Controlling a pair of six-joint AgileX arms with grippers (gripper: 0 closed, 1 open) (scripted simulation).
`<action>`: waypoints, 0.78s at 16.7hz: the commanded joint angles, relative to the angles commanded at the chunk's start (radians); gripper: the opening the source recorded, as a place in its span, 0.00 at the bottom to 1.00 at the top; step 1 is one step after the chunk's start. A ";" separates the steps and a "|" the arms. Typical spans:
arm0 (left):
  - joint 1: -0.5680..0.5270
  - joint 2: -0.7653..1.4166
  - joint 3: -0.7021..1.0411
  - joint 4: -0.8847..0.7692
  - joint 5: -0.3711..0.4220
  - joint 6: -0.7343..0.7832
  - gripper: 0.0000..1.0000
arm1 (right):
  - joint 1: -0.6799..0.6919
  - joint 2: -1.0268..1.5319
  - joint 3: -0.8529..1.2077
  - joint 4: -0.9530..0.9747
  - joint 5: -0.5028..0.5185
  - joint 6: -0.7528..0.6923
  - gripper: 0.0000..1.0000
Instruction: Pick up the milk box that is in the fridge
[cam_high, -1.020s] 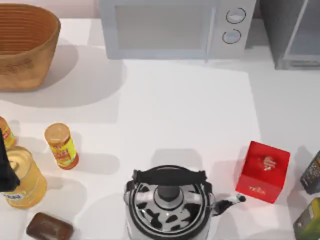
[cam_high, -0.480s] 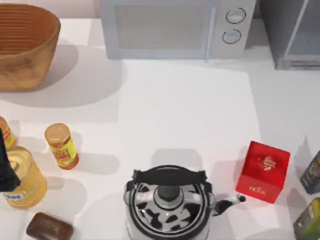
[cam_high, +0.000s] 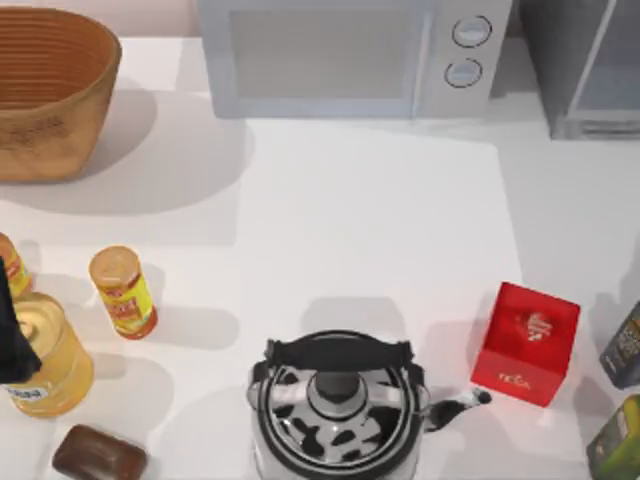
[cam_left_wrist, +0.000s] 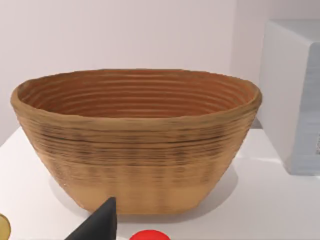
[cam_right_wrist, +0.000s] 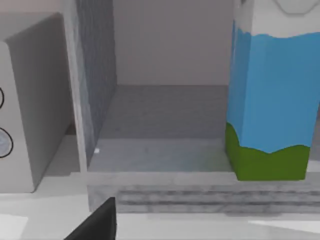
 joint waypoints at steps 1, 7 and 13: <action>0.000 0.000 0.000 0.000 0.000 0.000 1.00 | -0.027 0.100 0.006 0.081 -0.026 0.002 1.00; 0.000 0.000 0.000 0.000 0.000 0.000 1.00 | -0.160 0.543 0.054 0.484 -0.156 0.009 1.00; 0.000 0.000 0.000 0.000 0.000 0.000 1.00 | -0.209 0.696 0.082 0.644 -0.204 0.009 1.00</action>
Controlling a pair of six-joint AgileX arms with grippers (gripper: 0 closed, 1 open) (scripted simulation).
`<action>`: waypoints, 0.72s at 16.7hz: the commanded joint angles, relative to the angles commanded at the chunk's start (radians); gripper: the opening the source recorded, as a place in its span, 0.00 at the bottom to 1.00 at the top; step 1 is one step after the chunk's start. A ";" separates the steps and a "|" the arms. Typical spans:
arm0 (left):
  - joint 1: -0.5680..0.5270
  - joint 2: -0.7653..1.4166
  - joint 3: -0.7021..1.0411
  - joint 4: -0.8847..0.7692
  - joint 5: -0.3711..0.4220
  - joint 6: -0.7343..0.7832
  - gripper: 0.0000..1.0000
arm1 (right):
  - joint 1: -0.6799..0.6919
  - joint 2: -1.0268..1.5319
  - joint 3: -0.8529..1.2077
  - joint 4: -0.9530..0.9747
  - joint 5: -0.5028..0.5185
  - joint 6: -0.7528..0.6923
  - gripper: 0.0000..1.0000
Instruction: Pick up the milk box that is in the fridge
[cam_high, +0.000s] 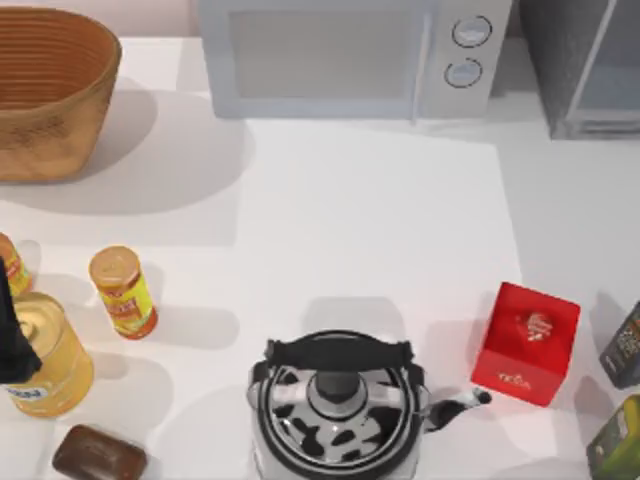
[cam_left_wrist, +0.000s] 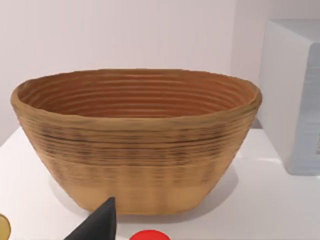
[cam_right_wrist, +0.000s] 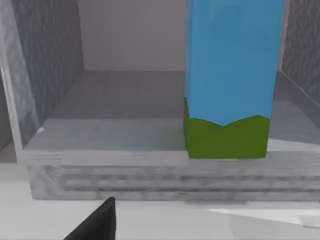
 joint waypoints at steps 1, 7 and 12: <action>0.000 0.000 0.000 0.000 0.000 0.000 1.00 | 0.000 0.000 0.000 0.000 0.000 0.000 1.00; 0.000 0.000 0.000 0.000 0.000 0.000 1.00 | 0.015 0.024 0.033 -0.022 0.013 -0.004 1.00; 0.000 0.000 0.000 0.000 0.000 0.000 1.00 | 0.078 0.151 0.298 -0.157 0.087 -0.012 1.00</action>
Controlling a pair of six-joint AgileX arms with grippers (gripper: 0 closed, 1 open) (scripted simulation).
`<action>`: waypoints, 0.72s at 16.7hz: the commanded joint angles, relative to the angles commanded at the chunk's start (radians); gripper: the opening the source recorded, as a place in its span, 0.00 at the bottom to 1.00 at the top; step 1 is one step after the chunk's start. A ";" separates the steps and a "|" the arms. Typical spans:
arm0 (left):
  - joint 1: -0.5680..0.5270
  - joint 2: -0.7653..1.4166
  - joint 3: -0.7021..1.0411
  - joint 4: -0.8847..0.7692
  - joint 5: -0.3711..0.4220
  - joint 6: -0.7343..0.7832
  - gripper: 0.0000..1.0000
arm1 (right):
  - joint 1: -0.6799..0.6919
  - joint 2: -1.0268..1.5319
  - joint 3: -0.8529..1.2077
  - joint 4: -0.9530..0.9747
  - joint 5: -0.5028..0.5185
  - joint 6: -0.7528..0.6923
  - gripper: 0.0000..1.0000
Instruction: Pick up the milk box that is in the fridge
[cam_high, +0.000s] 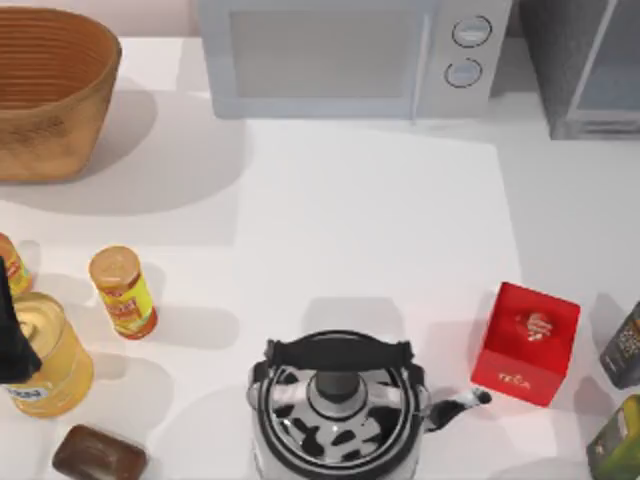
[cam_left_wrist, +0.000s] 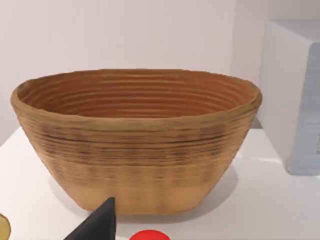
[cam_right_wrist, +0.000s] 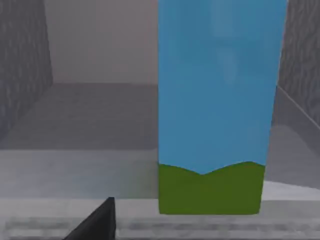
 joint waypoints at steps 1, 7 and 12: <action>0.000 0.000 0.000 0.000 0.000 0.000 1.00 | 0.017 0.030 0.077 -0.037 0.019 0.000 1.00; 0.000 0.000 0.000 0.000 0.000 0.000 1.00 | 0.107 0.151 0.383 -0.223 0.113 0.000 1.00; 0.000 0.000 0.000 0.000 0.000 0.000 1.00 | 0.110 0.152 0.399 -0.237 0.120 0.000 1.00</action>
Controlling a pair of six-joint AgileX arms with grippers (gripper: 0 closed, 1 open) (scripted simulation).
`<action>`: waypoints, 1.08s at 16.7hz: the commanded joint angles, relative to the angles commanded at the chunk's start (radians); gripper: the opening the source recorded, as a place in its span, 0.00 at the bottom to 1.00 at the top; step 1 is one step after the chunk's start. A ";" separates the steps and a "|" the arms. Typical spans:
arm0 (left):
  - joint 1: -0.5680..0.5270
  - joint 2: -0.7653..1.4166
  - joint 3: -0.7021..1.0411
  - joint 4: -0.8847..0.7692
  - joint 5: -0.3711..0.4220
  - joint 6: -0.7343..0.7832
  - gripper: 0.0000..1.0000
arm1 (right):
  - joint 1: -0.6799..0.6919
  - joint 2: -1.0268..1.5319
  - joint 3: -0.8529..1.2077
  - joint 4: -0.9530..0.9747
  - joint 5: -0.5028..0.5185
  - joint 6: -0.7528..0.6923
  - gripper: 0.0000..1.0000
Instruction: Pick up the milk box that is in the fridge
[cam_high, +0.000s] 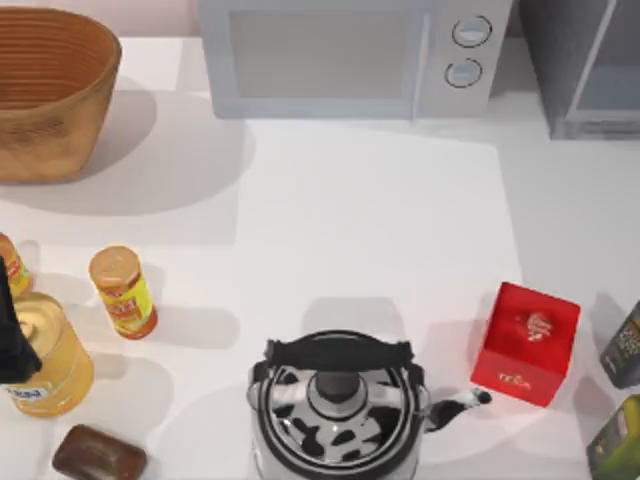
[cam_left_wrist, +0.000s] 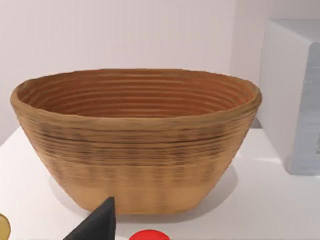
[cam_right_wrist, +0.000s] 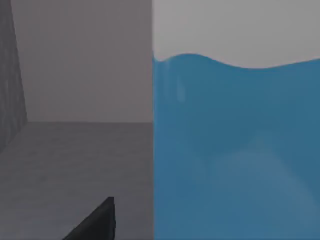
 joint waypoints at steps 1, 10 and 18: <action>0.000 0.000 0.000 0.000 0.000 0.000 1.00 | 0.001 0.003 0.003 -0.002 0.000 0.000 1.00; 0.000 0.000 0.000 0.000 0.000 0.000 1.00 | 0.048 0.144 0.276 -0.137 0.046 -0.002 1.00; 0.000 0.000 0.000 0.000 0.000 0.000 1.00 | 0.048 0.145 0.278 -0.139 0.047 -0.002 0.70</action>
